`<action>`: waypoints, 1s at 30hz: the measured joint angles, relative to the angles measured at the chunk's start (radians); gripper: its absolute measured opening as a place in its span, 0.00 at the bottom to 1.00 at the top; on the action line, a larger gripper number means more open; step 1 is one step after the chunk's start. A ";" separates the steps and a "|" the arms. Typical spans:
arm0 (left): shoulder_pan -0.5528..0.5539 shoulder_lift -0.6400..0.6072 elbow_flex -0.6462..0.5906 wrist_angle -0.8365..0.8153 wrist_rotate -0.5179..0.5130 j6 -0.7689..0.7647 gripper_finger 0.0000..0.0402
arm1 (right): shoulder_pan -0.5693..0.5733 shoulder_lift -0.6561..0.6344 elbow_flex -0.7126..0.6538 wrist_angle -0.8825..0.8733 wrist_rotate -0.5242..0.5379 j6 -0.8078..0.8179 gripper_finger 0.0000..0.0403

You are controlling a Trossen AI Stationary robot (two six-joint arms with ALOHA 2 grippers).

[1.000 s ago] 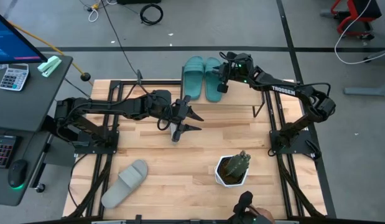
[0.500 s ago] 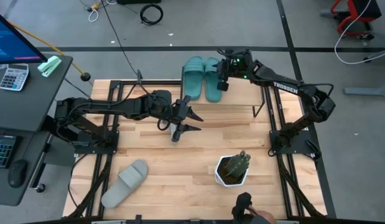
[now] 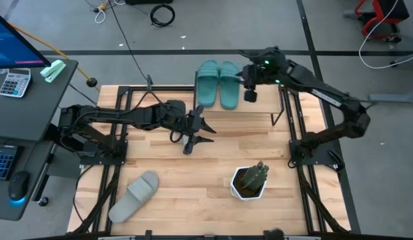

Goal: Pick and place slides into the shelf
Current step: Put the bottom gray slides on the shelf

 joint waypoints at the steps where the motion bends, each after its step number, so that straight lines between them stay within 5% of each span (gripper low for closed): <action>1: -0.009 0.000 -0.012 0.002 -0.028 0.000 0.37 | 0.010 -0.029 -0.004 -0.029 0.000 0.020 0.28; 17: -0.114 -0.089 -0.256 0.049 -0.378 -0.165 0.12 | 0.287 -0.525 -0.228 -0.131 0.055 0.357 0.28; 30: -0.135 -0.266 -0.435 0.040 -0.736 -0.314 0.10 | 0.393 -0.592 -0.437 0.009 0.126 0.431 0.28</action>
